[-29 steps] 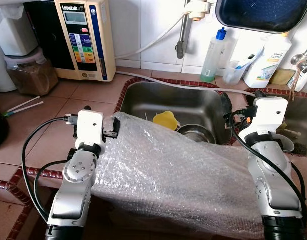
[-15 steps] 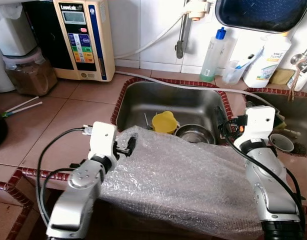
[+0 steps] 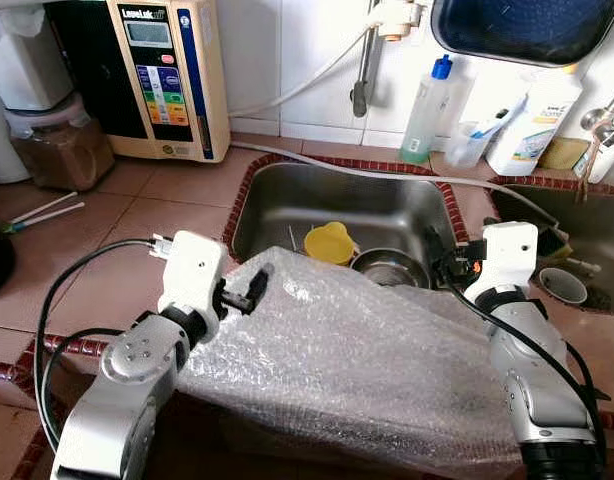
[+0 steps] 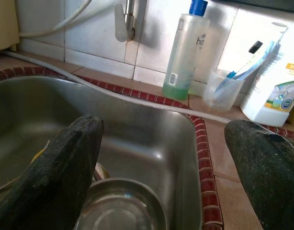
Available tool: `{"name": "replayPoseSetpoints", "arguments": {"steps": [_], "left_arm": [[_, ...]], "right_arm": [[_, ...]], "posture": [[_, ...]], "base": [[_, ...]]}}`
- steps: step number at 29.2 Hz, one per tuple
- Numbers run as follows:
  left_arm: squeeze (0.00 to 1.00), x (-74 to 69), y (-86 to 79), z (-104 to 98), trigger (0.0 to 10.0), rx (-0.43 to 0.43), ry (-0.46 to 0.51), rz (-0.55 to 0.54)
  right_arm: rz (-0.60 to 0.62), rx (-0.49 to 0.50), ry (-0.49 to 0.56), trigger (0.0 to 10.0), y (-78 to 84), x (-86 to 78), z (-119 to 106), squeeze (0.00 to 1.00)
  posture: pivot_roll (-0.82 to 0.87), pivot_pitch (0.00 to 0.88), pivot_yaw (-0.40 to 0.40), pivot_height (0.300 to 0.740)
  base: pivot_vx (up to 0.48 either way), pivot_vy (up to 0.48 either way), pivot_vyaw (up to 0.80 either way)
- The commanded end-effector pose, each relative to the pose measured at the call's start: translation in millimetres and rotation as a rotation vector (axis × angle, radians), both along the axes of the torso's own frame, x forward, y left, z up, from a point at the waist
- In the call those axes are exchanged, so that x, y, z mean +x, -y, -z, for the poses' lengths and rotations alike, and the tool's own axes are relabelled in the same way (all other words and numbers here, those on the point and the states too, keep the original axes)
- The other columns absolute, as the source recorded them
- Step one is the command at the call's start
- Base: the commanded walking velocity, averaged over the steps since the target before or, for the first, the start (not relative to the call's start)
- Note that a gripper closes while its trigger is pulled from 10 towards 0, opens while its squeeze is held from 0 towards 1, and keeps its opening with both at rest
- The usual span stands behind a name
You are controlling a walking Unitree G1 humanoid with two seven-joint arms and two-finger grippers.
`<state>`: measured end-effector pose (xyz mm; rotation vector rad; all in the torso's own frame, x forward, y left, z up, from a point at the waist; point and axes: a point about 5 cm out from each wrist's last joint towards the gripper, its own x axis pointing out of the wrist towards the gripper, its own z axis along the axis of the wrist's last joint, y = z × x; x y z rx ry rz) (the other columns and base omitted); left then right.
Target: Kitchen organization
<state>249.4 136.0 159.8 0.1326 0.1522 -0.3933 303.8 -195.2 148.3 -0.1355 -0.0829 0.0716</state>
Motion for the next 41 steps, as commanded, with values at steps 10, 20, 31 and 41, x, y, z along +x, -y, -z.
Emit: {"name": "replayPoseSetpoints", "arguments": {"steps": [10, 20, 31, 41], "left_arm": [[0.0, 4.1, 0.4, -4.9, 10.0, 0.011, 0.048, -0.038], [0.0, 8.0, 1.9, -5.5, 10.0, 0.014, 0.054, -0.038], [0.0, 10.4, 4.0, -5.0, 10.0, 0.007, 0.055, -0.038], [0.0, 13.3, 6.5, -5.5, 10.0, -0.005, 0.056, -0.032]], "right_arm": [[-0.004, -0.009, 0.006, 10.0, 2.0, 2.5, -1.2, 0.0], [-0.005, -0.006, 0.002, 10.0, 1.8, 1.3, 0.7, 0.0], [-0.003, -0.007, 0.009, 10.0, 2.5, 3.0, -0.7, 0.0], [0.001, -0.008, 0.01, 10.0, 3.5, 2.2, -0.9, 0.0]], "posture": [[0.09, 0.0, -0.037, 0.74], [0.08, 0.0, -0.035, 0.74], [0.08, 0.0, -0.034, 0.74], [0.07, 0.0, -0.032, 0.74]], "base": [[0.0, 0.0, 0.0], [0.0, 0.0, 0.0], [-0.024, 0.0, 0.0], [-0.102, 0.0, 0.0]]}}
